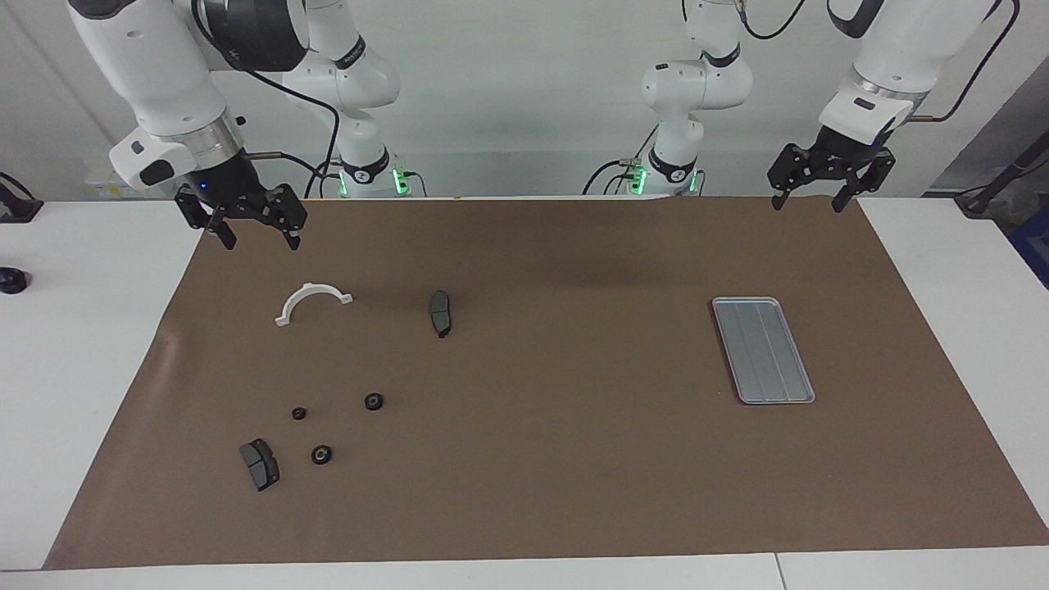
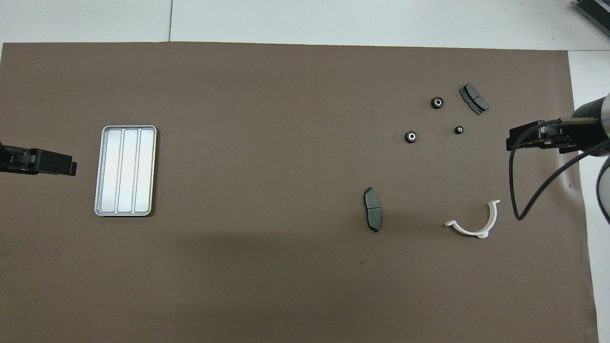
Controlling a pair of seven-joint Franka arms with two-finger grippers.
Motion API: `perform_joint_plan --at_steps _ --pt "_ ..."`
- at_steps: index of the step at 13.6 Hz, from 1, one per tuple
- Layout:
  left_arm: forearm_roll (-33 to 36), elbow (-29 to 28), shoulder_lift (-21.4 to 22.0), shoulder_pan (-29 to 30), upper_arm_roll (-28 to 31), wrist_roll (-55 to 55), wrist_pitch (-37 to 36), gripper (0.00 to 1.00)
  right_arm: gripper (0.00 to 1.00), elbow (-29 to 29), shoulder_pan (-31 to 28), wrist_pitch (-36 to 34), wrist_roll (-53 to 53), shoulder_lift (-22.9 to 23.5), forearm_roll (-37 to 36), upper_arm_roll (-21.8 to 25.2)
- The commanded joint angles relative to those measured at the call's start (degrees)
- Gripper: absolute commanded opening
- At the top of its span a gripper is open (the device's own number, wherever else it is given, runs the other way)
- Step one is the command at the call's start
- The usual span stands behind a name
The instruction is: Pick bearing gear from pile to tray
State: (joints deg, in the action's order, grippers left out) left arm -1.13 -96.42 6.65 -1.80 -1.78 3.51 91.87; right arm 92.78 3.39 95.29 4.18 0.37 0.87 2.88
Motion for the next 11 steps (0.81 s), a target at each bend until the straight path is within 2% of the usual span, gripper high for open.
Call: perform_joint_plan --at_steps 1,7,11 --pt "-0.6 -0.7 0.8 1.0 -0.6 -0.3 0.1 1.00 1.00 1.9 -0.3 1.6 0.3 -1.6 -0.2 -0.3" --pt "-0.6 -0.7 0.8 1.0 -0.6 -0.3 0.0 1.00 1.00 4.4 0.3 3.2 0.2 -2.7 -0.1 -0.3" --pt "-0.5 -0.8 0.8 1.0 -0.6 -0.3 0.0 1.00 1.00 11.1 1.5 12.5 0.1 -3.8 -0.1 -0.3"
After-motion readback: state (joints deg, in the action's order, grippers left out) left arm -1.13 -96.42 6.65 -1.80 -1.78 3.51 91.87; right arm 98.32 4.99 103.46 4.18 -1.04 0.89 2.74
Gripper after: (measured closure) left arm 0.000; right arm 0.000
